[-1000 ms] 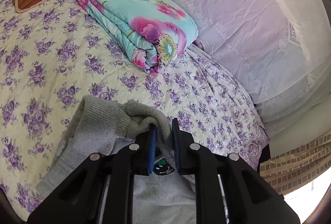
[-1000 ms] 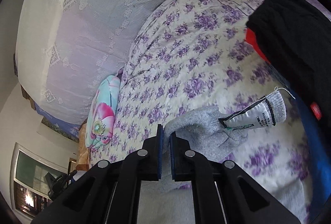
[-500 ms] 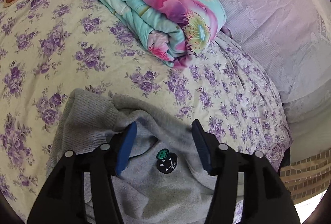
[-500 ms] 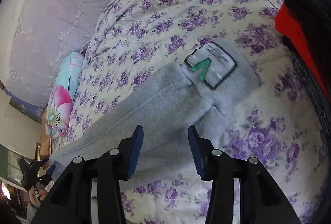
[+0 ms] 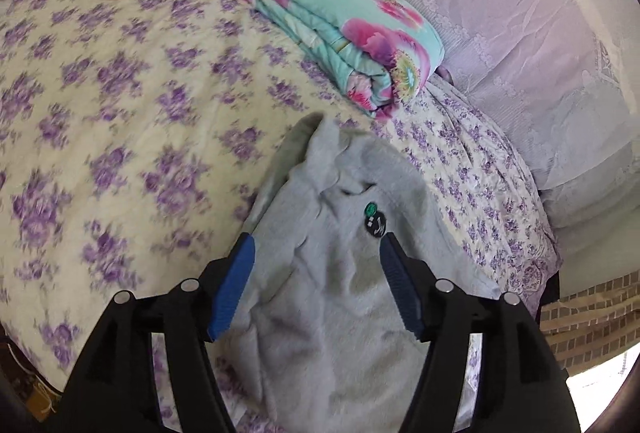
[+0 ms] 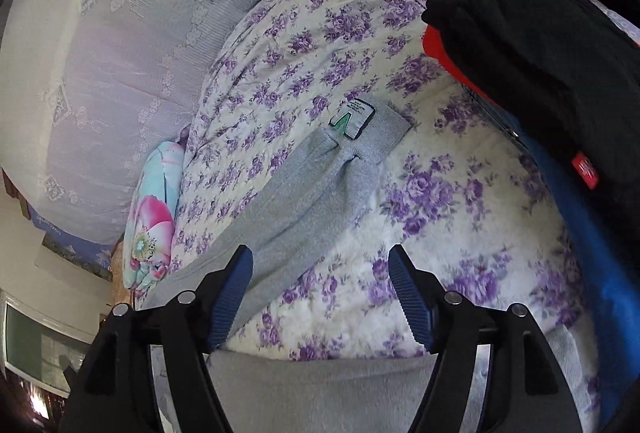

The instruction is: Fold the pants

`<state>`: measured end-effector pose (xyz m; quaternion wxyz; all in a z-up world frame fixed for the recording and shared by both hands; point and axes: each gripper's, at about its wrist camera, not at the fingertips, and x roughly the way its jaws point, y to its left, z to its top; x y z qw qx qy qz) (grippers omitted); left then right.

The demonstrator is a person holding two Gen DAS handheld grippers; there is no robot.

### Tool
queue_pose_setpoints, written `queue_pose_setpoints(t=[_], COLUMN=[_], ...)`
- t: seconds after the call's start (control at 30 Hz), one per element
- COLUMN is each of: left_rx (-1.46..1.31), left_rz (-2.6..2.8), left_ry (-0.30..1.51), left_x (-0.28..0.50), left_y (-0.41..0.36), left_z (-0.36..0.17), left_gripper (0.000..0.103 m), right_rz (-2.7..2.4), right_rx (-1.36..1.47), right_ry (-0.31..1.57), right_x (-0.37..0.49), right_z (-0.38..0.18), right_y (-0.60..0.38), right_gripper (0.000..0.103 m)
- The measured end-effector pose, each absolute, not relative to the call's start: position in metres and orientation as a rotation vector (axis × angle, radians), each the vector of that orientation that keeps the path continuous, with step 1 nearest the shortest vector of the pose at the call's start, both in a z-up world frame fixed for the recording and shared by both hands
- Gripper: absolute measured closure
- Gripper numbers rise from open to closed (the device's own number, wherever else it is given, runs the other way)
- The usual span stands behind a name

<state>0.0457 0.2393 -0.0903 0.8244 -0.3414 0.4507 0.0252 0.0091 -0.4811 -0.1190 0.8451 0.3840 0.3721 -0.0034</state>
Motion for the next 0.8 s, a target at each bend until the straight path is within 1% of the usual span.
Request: queue_pose_setpoints(t=[0.1,0.2,0.3,0.5,0.57,0.6,0.67,0.73,0.8], left_rx=[-0.778,-0.847,-0.89,-0.893,-0.894,-0.903,-0.914,-0.928,-0.949], left_rz=[0.039,0.031,0.018,0.013,0.028,0.034,0.042,0.033,0.03], left_ry=[1.009,1.041,1.07,1.086,1.088,1.085,1.081,1.067,1.042], left_x=[0.013,-0.004,-0.007,0.008,0.012,0.012,0.008,0.002,-0.005], left_y=[0.241,0.24,0.233,0.221,0.222,0.224,0.229,0.237,0.246], left_z=[-0.115,-0.141,-0.163,-0.187,-0.192,-0.193,-0.193,-0.19,-0.18], left_gripper=[0.04,0.04,0.04,0.041,0.052,0.054,0.074,0.082,0.084], right_rz=[0.002,0.01,0.013,-0.008,-0.025,-0.033,-0.055,-0.078,-0.106], right_rx=[0.816,0.822,0.825,0.824,0.817,0.819,0.824,0.831,0.839], right_ry=[0.788,0.8,0.808,0.813,0.814,0.815,0.817,0.829,0.845], right_x=[-0.011,-0.029,-0.043,-0.072,-0.082,-0.087,-0.098,-0.109,-0.122], right_z=[-0.118,-0.119,-0.119,-0.116,-0.116,-0.117,-0.119,-0.124,-0.131], right_y=[-0.475,-0.469,-0.464,-0.463,-0.464,-0.465,-0.468,-0.472,-0.477], right_gripper=[0.032,0.032,0.032,0.032,0.032,0.032,0.031,0.031,0.031])
